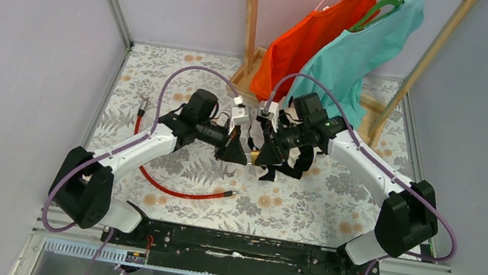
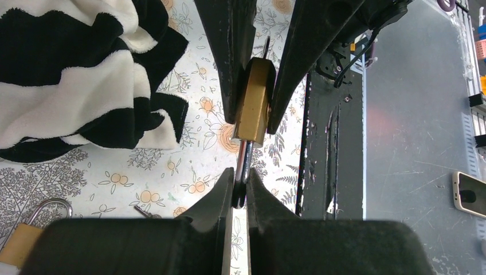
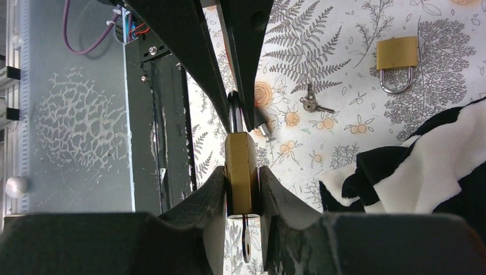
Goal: Lock with the key
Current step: Lock the lock.
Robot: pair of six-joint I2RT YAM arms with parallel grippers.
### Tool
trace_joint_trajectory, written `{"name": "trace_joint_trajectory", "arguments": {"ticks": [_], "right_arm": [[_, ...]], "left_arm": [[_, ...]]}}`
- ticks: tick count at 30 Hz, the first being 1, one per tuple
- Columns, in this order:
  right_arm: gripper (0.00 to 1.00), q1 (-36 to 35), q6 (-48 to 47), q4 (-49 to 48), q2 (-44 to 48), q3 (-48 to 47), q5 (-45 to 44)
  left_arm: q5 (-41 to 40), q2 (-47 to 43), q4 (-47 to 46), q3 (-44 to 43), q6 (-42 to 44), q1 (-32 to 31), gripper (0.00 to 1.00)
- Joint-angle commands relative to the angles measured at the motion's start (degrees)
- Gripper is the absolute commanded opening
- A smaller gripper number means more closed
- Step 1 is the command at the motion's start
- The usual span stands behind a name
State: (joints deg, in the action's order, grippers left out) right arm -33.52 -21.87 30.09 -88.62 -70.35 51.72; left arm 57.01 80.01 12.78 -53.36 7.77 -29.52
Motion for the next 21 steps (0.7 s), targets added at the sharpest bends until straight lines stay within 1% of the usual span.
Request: {"name": "trace_joint_trajectory", "arguments": {"ticks": [1, 3, 8, 11, 15, 19, 21], "right_arm": [[0.0, -3.66, 6.36, -21.3, 1.02, 0.01, 6.1], [0.0, -3.66, 6.32, -21.65, 1.36, 0.34, 5.63], [0.0, -2.24, 5.44, -21.19, 3.02, 0.39, 5.33], [0.0, 0.08, 5.26, -21.25, 5.31, 1.12, 5.37], [0.0, 2.78, 5.74, -22.14, 8.19, 2.08, 6.62], [0.0, 3.16, 5.98, -22.49, 8.03, 2.39, 7.51], [0.0, 3.11, 6.19, -22.77, 7.69, 2.47, 7.62]], "left_arm": [[9.27, -1.45, -15.26, -2.94, -2.25, -3.32, 0.0], [10.11, -1.47, -12.92, -4.9, -1.11, -2.36, 0.0], [11.7, -0.89, -11.67, -8.49, -1.24, -0.88, 0.0], [13.89, -0.73, -12.53, -9.24, -2.54, 0.31, 0.0], [16.23, -0.99, -16.42, -8.81, -4.99, 0.95, 0.0], [18.9, 0.18, -16.27, -11.8, -5.63, 1.28, 0.0], [19.07, 0.5, -14.46, -13.66, -4.53, 1.43, 0.0]]}}
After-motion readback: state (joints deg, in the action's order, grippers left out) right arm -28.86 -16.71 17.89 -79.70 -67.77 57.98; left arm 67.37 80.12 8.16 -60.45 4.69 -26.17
